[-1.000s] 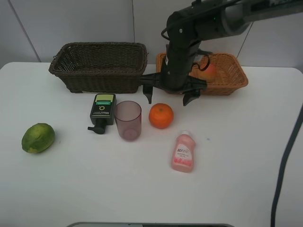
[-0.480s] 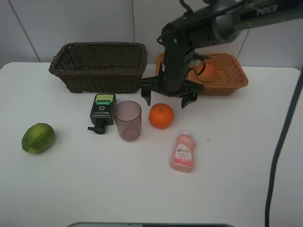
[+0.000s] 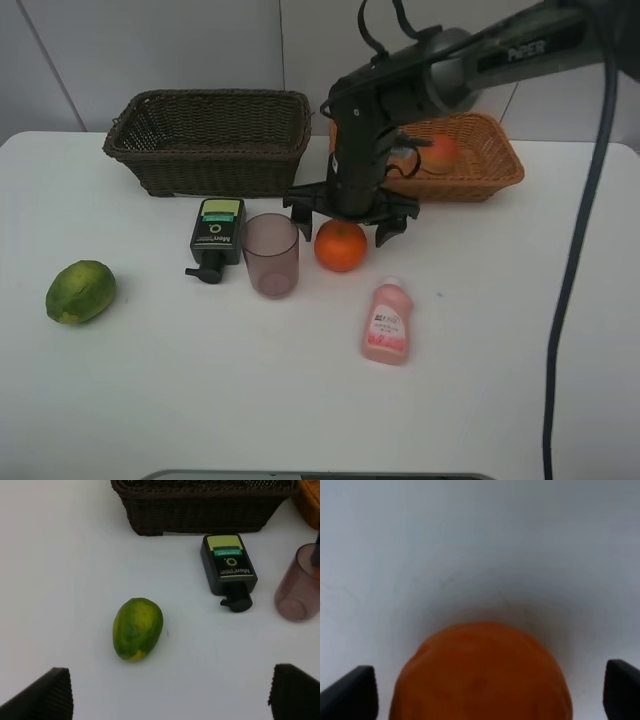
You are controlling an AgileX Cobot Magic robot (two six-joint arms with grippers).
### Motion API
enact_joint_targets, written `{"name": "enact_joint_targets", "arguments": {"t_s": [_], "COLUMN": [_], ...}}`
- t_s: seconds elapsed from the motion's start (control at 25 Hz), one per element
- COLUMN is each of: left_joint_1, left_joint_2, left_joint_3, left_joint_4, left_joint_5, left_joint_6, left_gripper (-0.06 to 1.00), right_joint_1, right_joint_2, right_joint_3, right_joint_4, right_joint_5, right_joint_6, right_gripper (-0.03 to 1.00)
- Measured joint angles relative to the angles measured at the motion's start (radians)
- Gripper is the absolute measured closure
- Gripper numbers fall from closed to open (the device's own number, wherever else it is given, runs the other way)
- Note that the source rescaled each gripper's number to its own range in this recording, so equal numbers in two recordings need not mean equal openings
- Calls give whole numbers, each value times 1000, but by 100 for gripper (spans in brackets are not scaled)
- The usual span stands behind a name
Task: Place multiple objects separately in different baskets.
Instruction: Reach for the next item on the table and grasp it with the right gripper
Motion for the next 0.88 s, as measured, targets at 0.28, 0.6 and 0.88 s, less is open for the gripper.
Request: {"name": "enact_joint_targets", "arguments": {"t_s": [0.28,0.6,0.88], "left_joint_1": [0,0,0], "left_joint_2": [0,0,0], "left_joint_3": [0,0,0], "left_joint_4": [0,0,0], "left_joint_5": [0,0,0], "left_joint_6": [0,0,0], "left_gripper": [-6,-6,-6], "right_joint_1": [0,0,0], "right_joint_2": [15,15,40], "right_joint_3": [0,0,0], "right_joint_4": [18,18,21], "right_joint_5": [-10,-22,-20], "right_joint_6": [0,0,0], "right_gripper": [-3,-3,5]}}
